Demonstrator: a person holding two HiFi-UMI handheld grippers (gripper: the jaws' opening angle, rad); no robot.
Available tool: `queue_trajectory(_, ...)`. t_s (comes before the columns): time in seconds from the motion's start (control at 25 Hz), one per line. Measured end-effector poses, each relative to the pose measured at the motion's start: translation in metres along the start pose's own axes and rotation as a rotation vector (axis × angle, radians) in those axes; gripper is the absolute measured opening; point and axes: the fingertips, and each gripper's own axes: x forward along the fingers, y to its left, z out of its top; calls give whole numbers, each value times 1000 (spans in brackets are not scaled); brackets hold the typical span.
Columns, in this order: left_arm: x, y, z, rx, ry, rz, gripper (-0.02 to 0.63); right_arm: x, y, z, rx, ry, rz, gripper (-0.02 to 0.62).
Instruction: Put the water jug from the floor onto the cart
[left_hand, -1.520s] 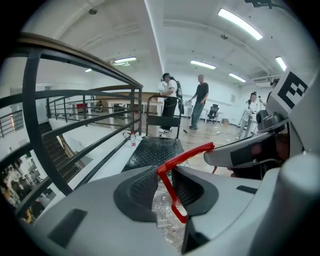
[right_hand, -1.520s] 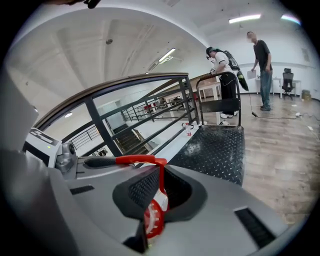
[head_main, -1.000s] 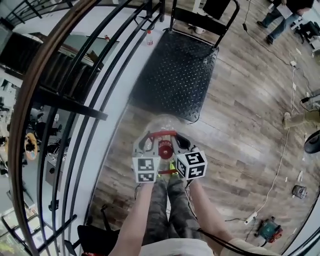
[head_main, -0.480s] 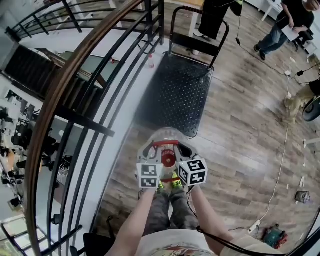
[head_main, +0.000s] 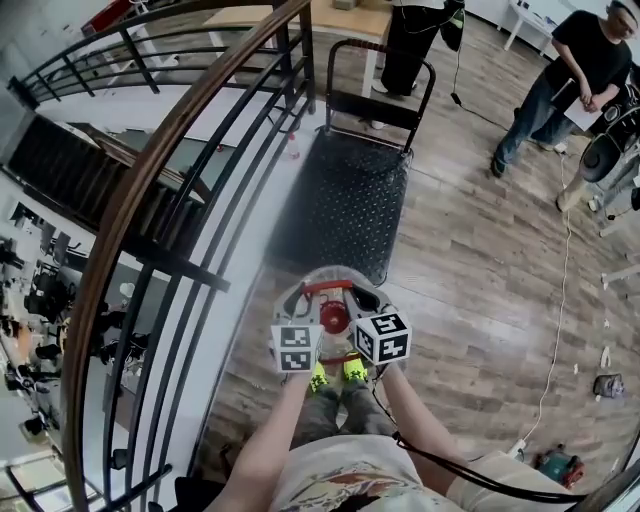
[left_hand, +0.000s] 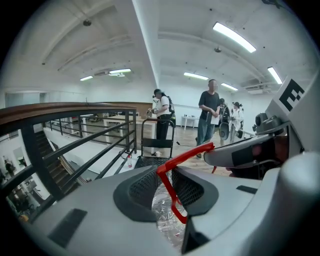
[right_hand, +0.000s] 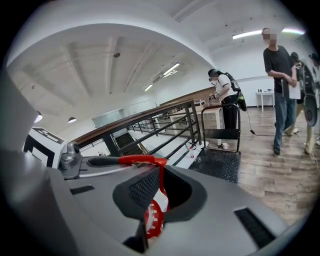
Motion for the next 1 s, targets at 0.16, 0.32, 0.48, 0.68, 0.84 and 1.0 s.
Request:
queue_trajectory(0.16,-9,-2,15,6,-12,-11,92,-9,7,13,-6,-11,2,32)
queue_trajectory(0.32,-16,-2,31,23,-27,-21,93,-17,12,29,-10,-30,-6,32)
queue_trajectory(0.48,-20,1,35,27,-44,-34,92,-19,16,33,-16,-43,-20,32)
queue_trajectory(0.68,-24,4,43,52,-71,-54,92,-21,21,39,-19,-81,-46,32)
queue_trajectory(0.84,-17,6,50,66,-82,-68,92,-16,18,45,-15,-98,-60,32)
queue_trajectory(1.0,-10,11,62,78,-88,-70,92,-11,16,56,-7,-109,-65,32)
